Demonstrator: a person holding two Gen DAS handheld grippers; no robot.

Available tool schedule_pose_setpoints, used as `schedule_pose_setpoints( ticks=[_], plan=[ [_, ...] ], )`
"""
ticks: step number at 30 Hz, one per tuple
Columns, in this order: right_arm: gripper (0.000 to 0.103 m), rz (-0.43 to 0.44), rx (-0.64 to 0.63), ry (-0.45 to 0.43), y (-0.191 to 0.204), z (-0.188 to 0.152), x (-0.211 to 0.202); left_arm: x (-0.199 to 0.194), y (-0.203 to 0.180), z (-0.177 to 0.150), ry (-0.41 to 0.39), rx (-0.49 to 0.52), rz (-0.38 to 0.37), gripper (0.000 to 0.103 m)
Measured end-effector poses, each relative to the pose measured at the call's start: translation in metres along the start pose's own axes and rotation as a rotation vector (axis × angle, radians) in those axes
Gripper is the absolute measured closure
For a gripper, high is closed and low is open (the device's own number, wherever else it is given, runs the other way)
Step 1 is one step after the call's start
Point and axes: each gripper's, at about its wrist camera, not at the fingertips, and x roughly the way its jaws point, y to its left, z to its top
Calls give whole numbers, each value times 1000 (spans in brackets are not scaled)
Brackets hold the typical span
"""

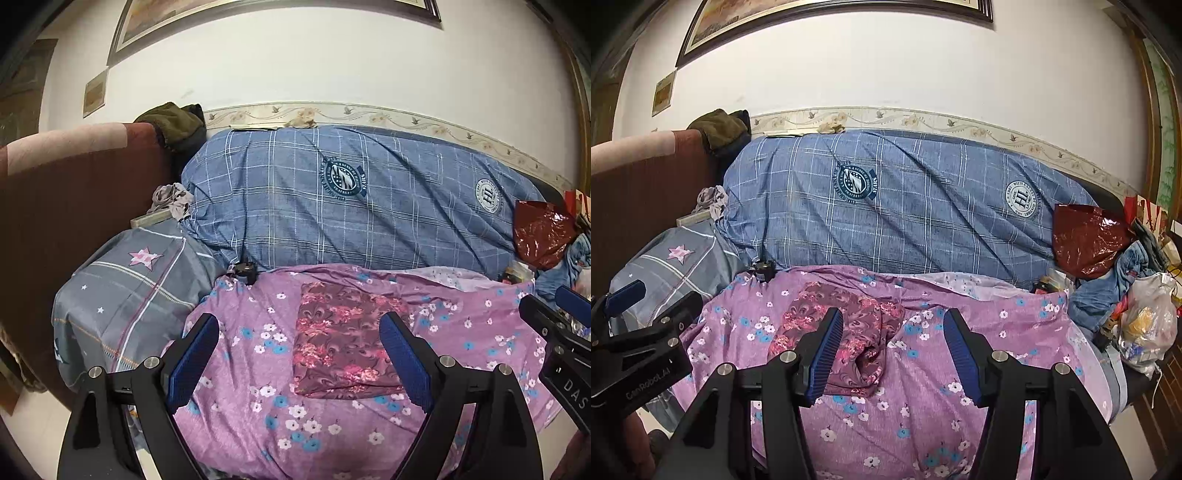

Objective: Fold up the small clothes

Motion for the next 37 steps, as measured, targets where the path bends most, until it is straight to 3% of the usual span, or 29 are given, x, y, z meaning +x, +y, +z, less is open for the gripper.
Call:
schedule_pose_setpoints(
  ticks=[21, 31, 37],
  plan=[
    [44, 3, -42, -17, 11, 13, 12, 14, 7, 5, -57, -2, 48, 14],
    [44, 6, -62, -21, 14, 27, 27, 33, 11, 14, -59, -8, 14, 14],
    [44, 24, -65, -3, 11, 34, 56, 61, 10, 25, -58, -19, -2, 14]
  ],
)
